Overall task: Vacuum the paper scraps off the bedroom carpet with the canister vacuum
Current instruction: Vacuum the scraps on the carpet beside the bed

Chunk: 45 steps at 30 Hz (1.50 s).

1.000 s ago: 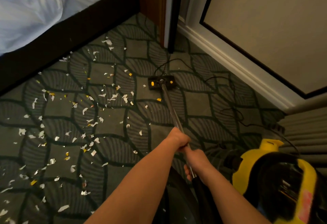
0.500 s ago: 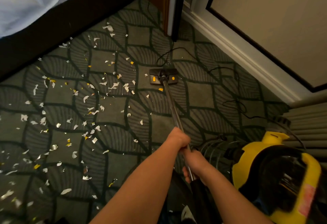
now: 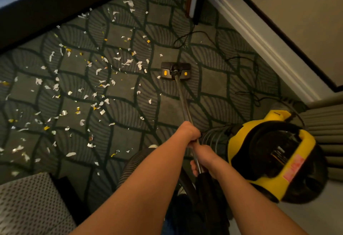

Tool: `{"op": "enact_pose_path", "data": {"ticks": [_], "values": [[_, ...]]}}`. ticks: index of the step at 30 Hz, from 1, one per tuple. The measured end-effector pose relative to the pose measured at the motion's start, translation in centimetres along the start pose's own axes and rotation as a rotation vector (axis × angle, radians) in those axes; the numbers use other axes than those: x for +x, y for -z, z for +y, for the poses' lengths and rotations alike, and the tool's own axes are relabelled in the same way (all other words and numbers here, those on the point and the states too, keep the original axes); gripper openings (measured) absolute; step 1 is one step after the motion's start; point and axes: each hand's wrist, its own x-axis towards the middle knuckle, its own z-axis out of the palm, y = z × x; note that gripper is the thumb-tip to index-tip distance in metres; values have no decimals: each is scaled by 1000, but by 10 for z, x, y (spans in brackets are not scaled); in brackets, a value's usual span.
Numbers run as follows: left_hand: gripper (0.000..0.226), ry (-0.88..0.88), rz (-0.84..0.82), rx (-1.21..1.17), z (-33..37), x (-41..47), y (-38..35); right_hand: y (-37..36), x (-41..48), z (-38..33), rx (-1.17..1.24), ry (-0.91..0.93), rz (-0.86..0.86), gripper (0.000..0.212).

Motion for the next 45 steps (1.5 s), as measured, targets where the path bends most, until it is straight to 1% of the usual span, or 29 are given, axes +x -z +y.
{"op": "enact_pose_path", "data": {"ticks": [4, 6, 10, 14, 16, 17, 21, 23, 29, 34, 38, 42, 45], "values": [[36, -43, 9, 17, -11, -10, -17, 5, -3, 20, -1, 6, 4, 47], [33, -24, -16, 13, -19, -15, -25, 7, -5, 31, -18, 6, 3, 47], [31, -6, 17, -55, -36, -17, -47, 11, -13, 56, -60, 26, 14, 46], [37, 43, -10, -69, -53, -23, -70, 12, -28, 86, -80, 50, 10, 46], [43, 84, -22, -84, -63, -24, -82, 12, -36, 101, -76, 55, 8, 46], [49, 98, -34, -92, -67, -24, -87, 12, -40, 108, -77, 53, 1, 45], [75, 123, -44, -75, -80, -25, -112, 17, -55, 124, -107, 26, -25, 29], [82, 143, -17, -95, -84, -24, -115, 17, -55, 124, -137, 34, -31, 24], [79, 150, 10, -57, -89, -19, -107, 10, -51, 122, -204, 62, -50, 13], [68, 132, 55, -33, -102, -17, -100, 1, -57, 120, -196, 95, -47, 17], [70, 109, 89, 16, -101, -25, -90, -8, -66, 115, -173, 114, -25, 13], [79, 107, 112, -13, -89, -29, -75, -11, -74, 104, -188, 184, 13, 8], [78, 88, 180, -70, -76, -26, -50, -10, -73, 76, -241, 252, 20, 5]]}}
